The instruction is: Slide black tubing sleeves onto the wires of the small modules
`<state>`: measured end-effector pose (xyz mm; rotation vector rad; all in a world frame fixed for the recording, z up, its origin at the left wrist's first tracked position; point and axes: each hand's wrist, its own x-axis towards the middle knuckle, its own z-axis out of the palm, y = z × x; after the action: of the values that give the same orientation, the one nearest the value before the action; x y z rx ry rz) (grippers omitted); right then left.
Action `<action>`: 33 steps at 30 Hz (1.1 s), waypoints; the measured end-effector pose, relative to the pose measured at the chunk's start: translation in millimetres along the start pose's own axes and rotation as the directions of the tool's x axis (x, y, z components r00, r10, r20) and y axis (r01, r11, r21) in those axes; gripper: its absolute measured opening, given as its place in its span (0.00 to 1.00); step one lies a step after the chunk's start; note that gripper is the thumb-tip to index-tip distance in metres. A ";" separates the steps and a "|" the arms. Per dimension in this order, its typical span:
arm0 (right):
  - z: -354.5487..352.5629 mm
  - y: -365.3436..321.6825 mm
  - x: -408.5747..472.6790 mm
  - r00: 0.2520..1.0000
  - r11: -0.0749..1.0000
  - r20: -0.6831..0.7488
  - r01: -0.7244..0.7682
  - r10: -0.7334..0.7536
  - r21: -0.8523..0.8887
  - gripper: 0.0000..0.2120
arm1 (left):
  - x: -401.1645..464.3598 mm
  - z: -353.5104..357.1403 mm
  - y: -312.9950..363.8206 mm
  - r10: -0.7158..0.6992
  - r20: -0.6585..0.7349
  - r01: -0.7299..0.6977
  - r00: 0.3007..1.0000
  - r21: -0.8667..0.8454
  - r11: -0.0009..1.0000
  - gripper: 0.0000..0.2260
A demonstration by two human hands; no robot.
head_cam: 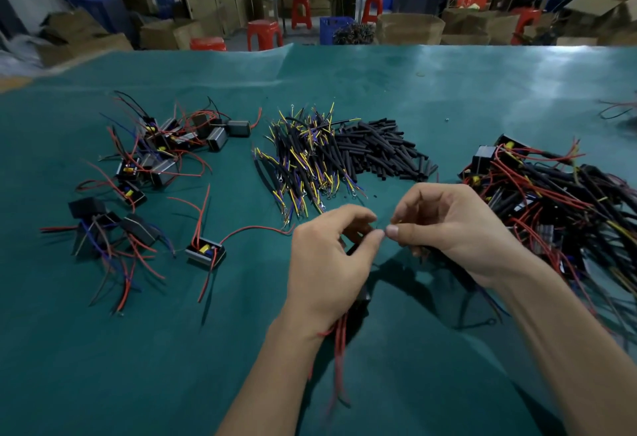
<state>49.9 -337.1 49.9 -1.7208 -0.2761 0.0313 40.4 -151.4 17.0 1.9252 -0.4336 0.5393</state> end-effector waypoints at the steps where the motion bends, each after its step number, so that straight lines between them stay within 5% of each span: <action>1: -2.0 0.0 -0.2 1.000 1.000 -0.003 0.002 -0.002 -0.024 0.08 | 1.6 -3.1 -3.1 -0.050 -0.001 0.050 0.999 -0.009 0.999 0.02; 4: -7.3 0.0 -1.1 1.000 0.995 -0.018 -0.008 0.006 -0.100 0.10 | 4.1 -12.9 -13.8 -0.221 0.145 0.220 0.964 0.025 0.975 0.03; 8: -8.0 -0.5 -1.9 1.000 0.991 0.004 0.012 -0.012 -0.135 0.09 | 3.3 -12.6 -13.9 -0.279 0.350 0.314 0.894 -0.049 0.948 0.08; 24: -6.2 -1.4 -1.8 0.997 0.985 0.047 0.075 -0.068 -0.158 0.06 | 3.8 -12.8 -17.8 -0.241 0.331 0.279 0.912 -0.074 0.957 0.09; 33: -9.9 -8.9 -5.4 0.983 0.994 0.183 0.007 0.013 -0.109 0.06 | 3.8 -24.9 -15.7 -0.274 0.513 0.414 0.814 -0.179 0.893 0.06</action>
<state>45.0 -346.5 59.5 -1.8302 -0.4185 0.1807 47.5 -122.6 16.0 1.7845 -0.4241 -0.2444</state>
